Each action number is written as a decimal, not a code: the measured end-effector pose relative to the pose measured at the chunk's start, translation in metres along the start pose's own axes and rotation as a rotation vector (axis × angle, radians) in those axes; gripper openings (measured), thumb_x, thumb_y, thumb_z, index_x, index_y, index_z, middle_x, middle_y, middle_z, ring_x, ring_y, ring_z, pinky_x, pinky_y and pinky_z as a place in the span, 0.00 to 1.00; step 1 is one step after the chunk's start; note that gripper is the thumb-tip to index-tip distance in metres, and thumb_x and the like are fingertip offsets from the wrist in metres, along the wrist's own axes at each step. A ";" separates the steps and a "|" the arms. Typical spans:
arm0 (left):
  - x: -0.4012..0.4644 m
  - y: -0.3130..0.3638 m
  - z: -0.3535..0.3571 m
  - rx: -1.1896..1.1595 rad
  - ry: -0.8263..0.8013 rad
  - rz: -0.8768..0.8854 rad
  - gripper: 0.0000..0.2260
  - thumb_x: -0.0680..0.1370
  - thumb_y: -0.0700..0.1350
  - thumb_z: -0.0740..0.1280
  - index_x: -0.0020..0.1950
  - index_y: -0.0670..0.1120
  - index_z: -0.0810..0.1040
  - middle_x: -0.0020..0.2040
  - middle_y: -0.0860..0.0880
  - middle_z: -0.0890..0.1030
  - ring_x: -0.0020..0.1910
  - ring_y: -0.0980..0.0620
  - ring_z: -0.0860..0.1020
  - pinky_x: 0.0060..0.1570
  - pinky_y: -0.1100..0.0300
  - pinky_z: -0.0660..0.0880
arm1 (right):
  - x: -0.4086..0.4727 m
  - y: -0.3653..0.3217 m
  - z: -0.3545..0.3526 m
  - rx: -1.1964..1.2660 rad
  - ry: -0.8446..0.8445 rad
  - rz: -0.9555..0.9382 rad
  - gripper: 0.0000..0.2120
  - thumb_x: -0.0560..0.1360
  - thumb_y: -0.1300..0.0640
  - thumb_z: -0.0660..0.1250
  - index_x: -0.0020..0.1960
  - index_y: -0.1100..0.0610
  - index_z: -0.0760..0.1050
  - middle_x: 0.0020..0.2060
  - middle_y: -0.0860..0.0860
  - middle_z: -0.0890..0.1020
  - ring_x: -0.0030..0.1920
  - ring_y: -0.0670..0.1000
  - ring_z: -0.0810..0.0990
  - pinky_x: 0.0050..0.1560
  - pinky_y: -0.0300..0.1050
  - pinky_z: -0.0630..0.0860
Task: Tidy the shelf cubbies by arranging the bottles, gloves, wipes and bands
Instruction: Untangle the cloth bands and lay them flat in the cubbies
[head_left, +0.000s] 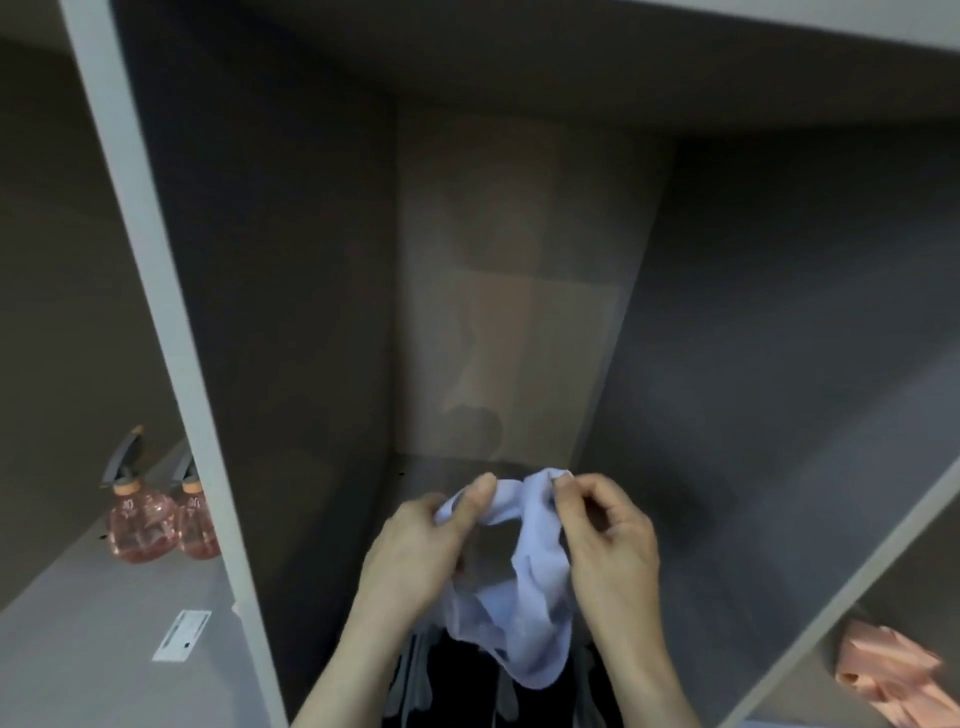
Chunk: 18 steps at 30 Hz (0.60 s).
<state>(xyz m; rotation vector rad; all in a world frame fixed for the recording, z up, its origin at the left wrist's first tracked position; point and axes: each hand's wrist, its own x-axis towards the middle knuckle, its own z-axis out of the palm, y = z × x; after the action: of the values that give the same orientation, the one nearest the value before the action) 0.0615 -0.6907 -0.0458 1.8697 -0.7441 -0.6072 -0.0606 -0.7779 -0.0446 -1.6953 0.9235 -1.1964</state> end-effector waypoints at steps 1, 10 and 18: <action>-0.001 0.000 0.002 0.188 0.097 0.032 0.27 0.69 0.72 0.59 0.48 0.49 0.78 0.46 0.52 0.82 0.48 0.49 0.81 0.50 0.53 0.77 | 0.000 -0.001 0.001 -0.006 0.006 0.004 0.12 0.75 0.54 0.67 0.33 0.53 0.75 0.31 0.48 0.79 0.33 0.46 0.77 0.39 0.42 0.73; -0.006 0.013 0.008 -0.216 -0.192 0.300 0.17 0.64 0.54 0.77 0.51 0.54 0.81 0.43 0.54 0.85 0.45 0.56 0.82 0.49 0.56 0.78 | -0.004 -0.006 0.010 0.135 0.044 0.052 0.14 0.73 0.55 0.71 0.32 0.56 0.74 0.26 0.50 0.77 0.29 0.48 0.74 0.35 0.47 0.72; 0.004 -0.005 0.009 -0.426 -0.075 0.260 0.05 0.75 0.35 0.69 0.45 0.42 0.83 0.39 0.46 0.85 0.39 0.51 0.81 0.45 0.55 0.77 | -0.010 -0.002 0.005 0.488 -0.118 0.302 0.09 0.76 0.62 0.65 0.37 0.63 0.75 0.35 0.61 0.82 0.37 0.55 0.82 0.42 0.46 0.78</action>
<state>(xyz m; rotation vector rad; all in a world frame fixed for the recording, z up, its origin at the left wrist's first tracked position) 0.0596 -0.6977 -0.0538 1.3417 -0.8186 -0.6155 -0.0578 -0.7672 -0.0475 -1.1767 0.7115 -1.0048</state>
